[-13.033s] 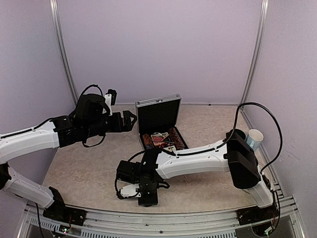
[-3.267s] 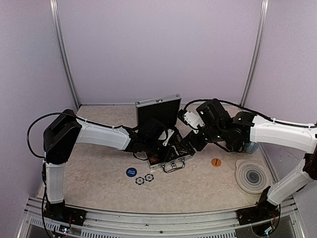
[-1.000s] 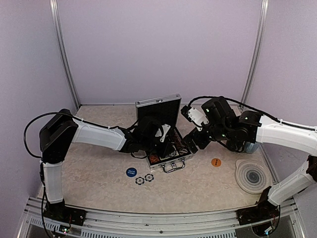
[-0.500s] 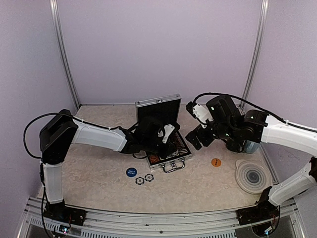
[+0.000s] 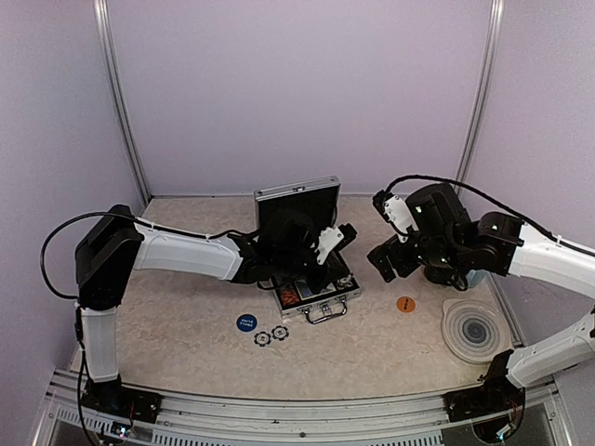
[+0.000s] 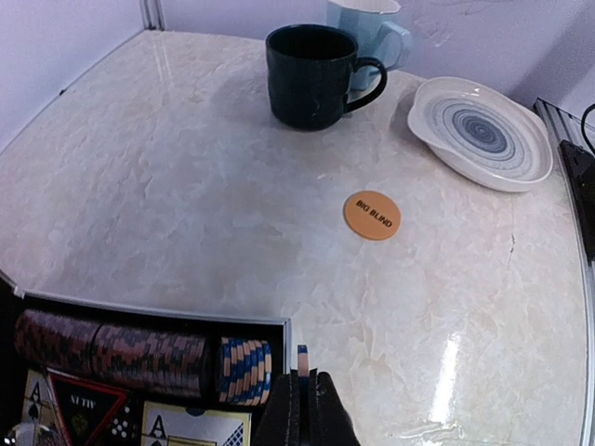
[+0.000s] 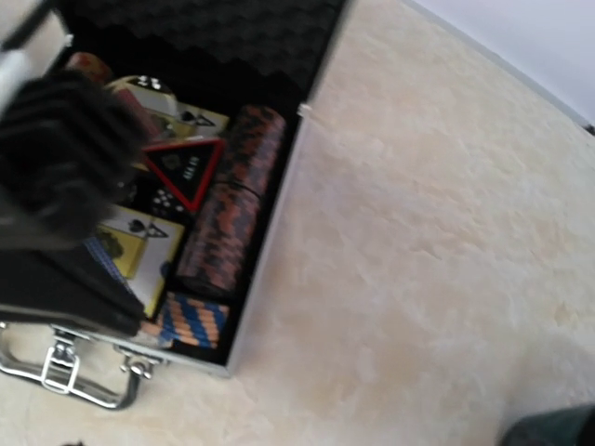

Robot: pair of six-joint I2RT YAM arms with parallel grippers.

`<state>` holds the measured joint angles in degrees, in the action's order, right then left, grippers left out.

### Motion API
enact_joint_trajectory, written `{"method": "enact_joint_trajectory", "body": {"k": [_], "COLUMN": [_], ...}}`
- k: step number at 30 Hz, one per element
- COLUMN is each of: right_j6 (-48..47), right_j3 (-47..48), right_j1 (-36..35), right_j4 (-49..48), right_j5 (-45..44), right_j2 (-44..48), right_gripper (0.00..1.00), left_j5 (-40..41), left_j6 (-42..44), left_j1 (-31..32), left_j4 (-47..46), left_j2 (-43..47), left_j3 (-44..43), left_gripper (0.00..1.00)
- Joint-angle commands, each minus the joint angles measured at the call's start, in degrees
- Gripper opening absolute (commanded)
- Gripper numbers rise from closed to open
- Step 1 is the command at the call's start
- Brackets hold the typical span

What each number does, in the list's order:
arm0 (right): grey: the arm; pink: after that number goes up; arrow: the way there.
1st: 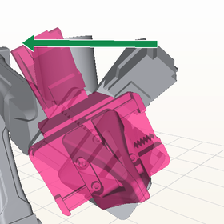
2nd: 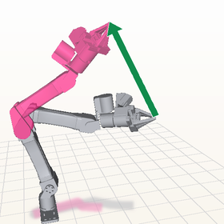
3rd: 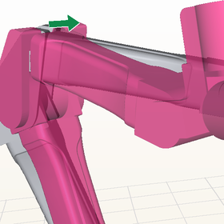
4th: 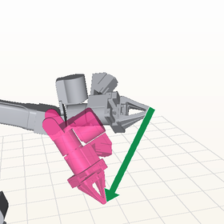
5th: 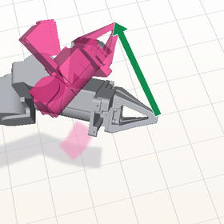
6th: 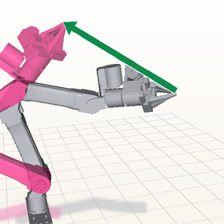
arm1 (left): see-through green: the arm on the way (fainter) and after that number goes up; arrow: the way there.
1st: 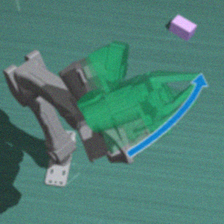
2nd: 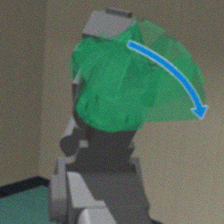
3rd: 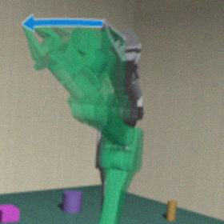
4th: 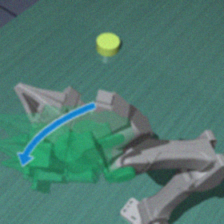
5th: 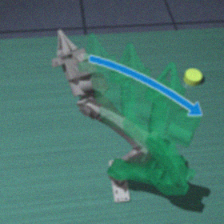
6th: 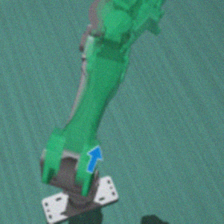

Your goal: Pack up texas hold em set

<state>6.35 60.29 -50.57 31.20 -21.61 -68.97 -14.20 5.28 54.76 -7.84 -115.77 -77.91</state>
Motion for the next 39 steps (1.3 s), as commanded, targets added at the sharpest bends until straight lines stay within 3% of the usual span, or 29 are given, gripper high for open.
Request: {"method": "enact_joint_trajectory", "body": {"k": [1, 13, 28, 39], "right_j6": [3.5, 6.8, 6.6, 6.2], "right_j3": [-1.1, -2.3, -2.5, -2.7], "right_j1": [0.7, 1.3, 1.3, 1.3], "right_j4": [2.0, 3.4, 2.6, 2.4], "right_j5": [-2.9, -5.5, -4.5, -4.2], "right_j2": [2.8, 6.8, 5.9, 5.4], "right_gripper": [0.99, 0.99, 0.99, 0.99], "left_j5": [-4.3, -2.3, 4.2, 4.1], "left_j6": [6.6, 15.2, 17.5, 17.1], "left_j1": [0.9, 1.2, 1.2, 1.3], "left_j4": [1.5, 10.6, 9.7, 8.8], "left_j2": [-1.3, -8.1, -9.7, -10.0], "left_j3": [-4.3, -12.2, -13.5, -12.9], "left_gripper": [0.00, 0.00, 0.00, 0.00]}}
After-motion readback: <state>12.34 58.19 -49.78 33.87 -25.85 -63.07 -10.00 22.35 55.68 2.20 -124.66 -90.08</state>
